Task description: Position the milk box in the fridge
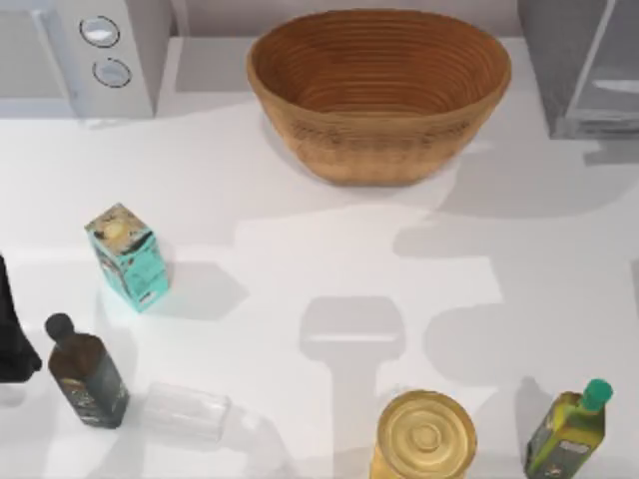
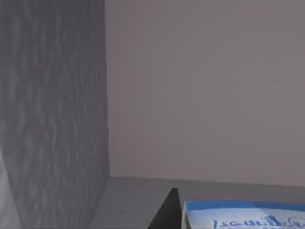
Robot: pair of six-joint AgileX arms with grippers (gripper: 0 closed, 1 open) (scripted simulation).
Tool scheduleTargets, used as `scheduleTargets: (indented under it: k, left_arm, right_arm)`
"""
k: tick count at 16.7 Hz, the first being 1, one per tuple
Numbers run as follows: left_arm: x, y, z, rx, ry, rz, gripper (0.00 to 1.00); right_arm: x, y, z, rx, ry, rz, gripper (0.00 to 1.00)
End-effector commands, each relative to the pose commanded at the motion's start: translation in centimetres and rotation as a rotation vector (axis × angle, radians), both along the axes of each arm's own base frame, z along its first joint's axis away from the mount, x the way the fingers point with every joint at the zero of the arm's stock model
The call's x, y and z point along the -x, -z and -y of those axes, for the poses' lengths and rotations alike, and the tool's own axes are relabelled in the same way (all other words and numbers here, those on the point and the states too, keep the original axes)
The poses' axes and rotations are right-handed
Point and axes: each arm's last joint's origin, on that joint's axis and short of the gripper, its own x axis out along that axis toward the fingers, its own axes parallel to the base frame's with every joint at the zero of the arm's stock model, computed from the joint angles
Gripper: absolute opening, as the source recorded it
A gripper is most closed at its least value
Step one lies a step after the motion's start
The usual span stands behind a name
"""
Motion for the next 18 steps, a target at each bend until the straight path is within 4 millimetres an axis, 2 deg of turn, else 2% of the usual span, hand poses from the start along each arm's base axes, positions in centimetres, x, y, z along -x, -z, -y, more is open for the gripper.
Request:
scheduleTargets:
  k: [3, 6, 14, 16, 18]
  left_arm:
    - [0.0, 0.0, 0.0, 0.000, 0.000, 0.000, 1.00]
    - [0.0, 0.0, 0.0, 0.000, 0.000, 0.000, 1.00]
    - [0.0, 0.0, 0.0, 0.000, 0.000, 0.000, 1.00]
    - [0.0, 0.0, 0.0, 0.000, 0.000, 0.000, 1.00]
    - [0.0, 0.0, 0.0, 0.000, 0.000, 0.000, 1.00]
  right_arm:
    - [-2.4, 4.5, 1.9, -0.013, 0.028, -0.049, 0.00]
    - [-3.4, 7.1, 3.2, -0.020, 0.055, -0.071, 0.00]
    - [-3.6, 7.7, 3.4, -0.023, 0.058, -0.077, 0.00]
    - [-4.5, 7.9, 3.2, -0.026, 0.047, -0.091, 0.00]
    - [-6.1, 7.7, 3.1, -0.025, 0.041, -0.089, 0.00]
